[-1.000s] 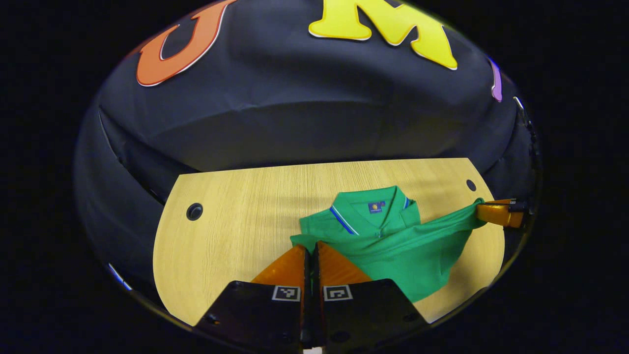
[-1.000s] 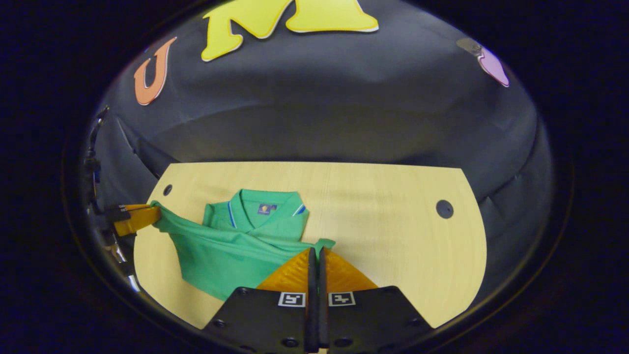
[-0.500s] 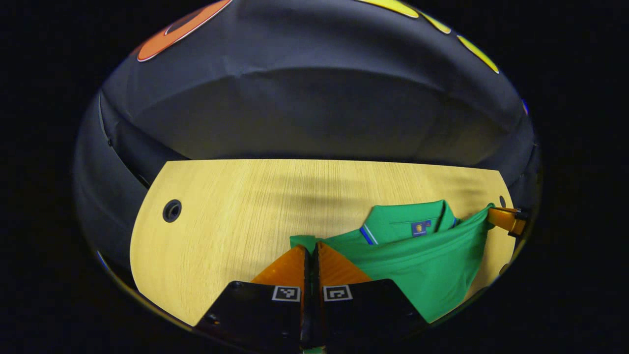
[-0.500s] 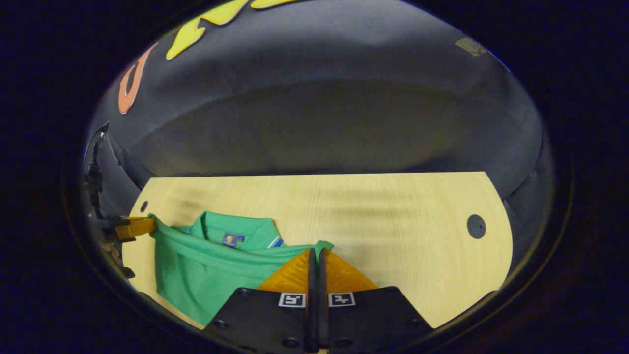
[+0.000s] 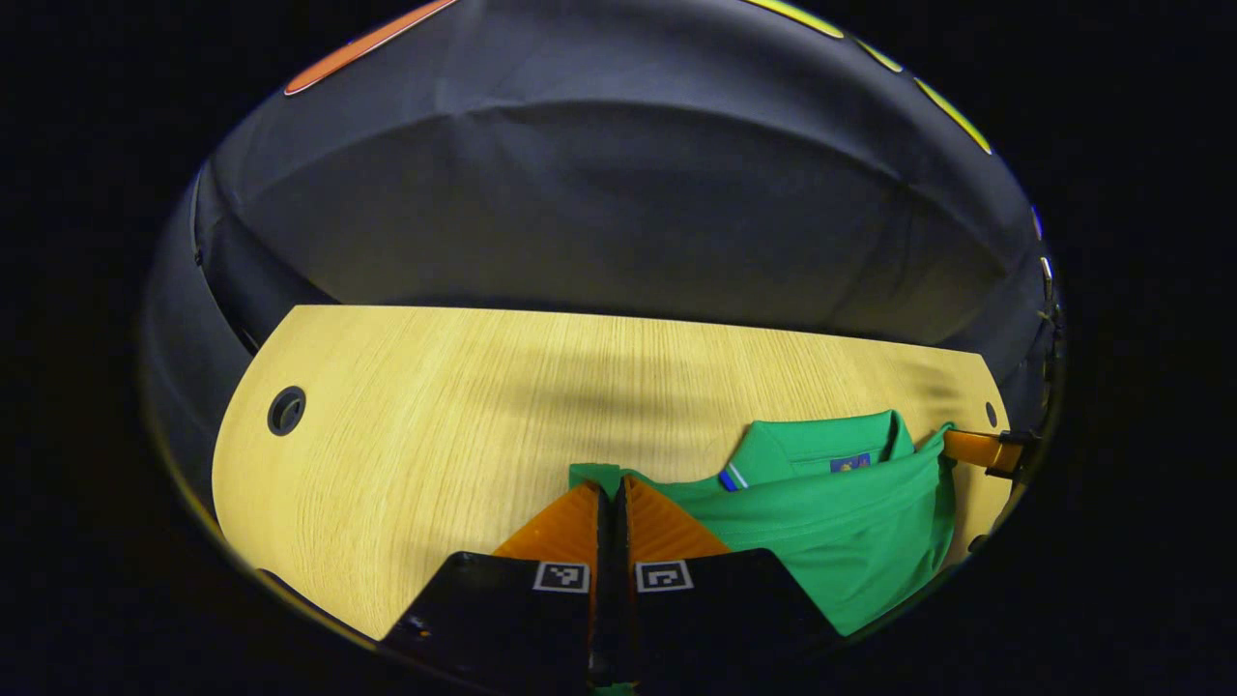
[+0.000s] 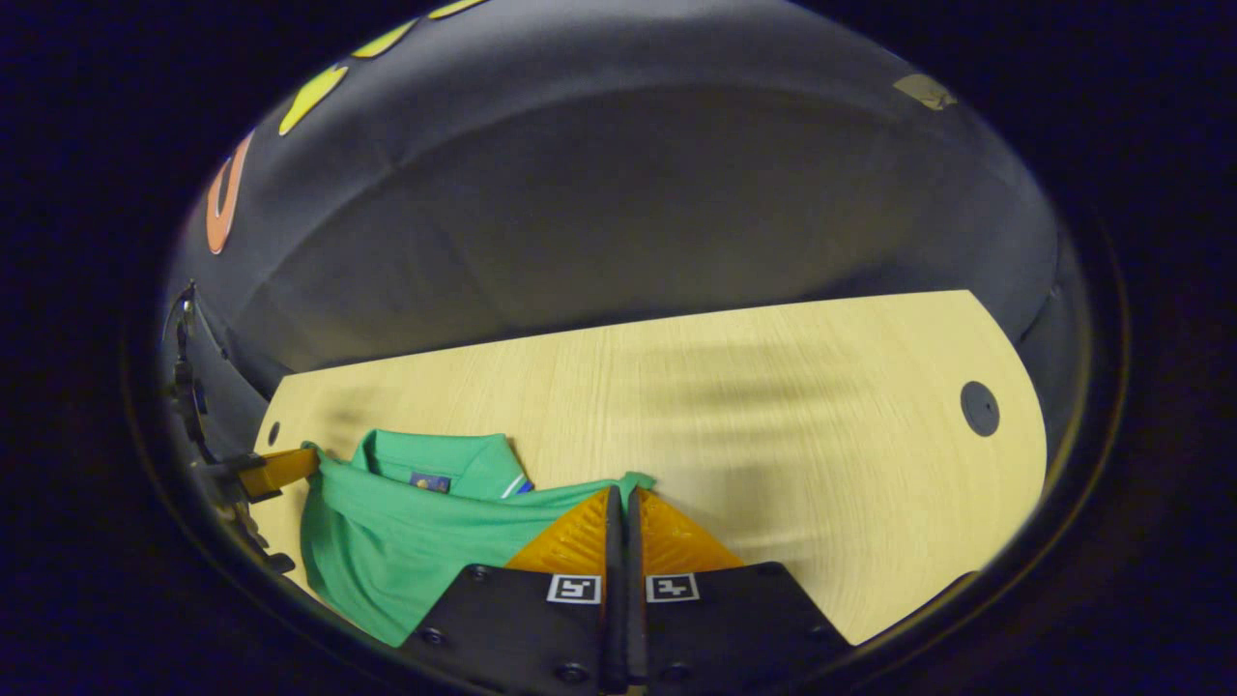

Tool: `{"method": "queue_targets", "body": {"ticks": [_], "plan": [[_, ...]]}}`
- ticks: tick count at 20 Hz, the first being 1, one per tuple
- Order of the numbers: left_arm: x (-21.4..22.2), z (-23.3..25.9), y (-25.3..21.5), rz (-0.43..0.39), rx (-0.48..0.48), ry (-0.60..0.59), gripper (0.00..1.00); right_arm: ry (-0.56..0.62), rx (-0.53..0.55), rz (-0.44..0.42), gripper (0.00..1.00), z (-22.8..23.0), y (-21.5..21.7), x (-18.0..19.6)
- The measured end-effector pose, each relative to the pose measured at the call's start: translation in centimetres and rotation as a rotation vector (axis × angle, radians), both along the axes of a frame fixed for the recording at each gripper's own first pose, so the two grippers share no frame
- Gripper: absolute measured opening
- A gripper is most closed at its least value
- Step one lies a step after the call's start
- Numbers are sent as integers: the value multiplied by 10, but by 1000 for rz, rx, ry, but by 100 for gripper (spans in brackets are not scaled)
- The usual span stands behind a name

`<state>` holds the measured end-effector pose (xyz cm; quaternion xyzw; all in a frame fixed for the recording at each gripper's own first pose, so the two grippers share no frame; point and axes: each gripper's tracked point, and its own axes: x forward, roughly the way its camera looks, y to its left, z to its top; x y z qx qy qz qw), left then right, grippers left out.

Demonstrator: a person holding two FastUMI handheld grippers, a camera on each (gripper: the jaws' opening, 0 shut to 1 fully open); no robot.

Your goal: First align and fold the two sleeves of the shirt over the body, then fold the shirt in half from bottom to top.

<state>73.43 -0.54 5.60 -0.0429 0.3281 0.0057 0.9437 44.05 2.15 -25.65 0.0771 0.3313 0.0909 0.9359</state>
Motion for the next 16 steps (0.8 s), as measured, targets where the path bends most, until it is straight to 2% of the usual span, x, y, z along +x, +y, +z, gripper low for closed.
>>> {"method": "queue_targets", "body": {"ticks": [3,4,5,7,10,11,14,15,16], "plan": [[0,-1,-1,-13,5,6,7,-8,-36,14,4,1,0,0],[-1,-1,-2,-18,7,12,8,-11,-37,26,10,3,1,-1],[-4,-1,-3,-26,13,22,9,-17,-36,34,11,4,3,-1],[-7,0,1,-14,21,28,13,-25,-21,55,32,12,11,-9],[-19,5,0,-2,-11,47,96,-90,-62,53,68,37,7,-17],[-20,11,2,19,-22,30,100,-124,-99,45,80,48,3,-18],[-36,48,1,33,-44,-20,99,-233,-187,18,82,90,-9,-34],[-47,63,0,36,-47,-38,99,-253,-184,8,77,102,-9,-43],[-58,82,-1,35,-44,-65,99,-255,-169,0,83,113,-9,-56]]}}
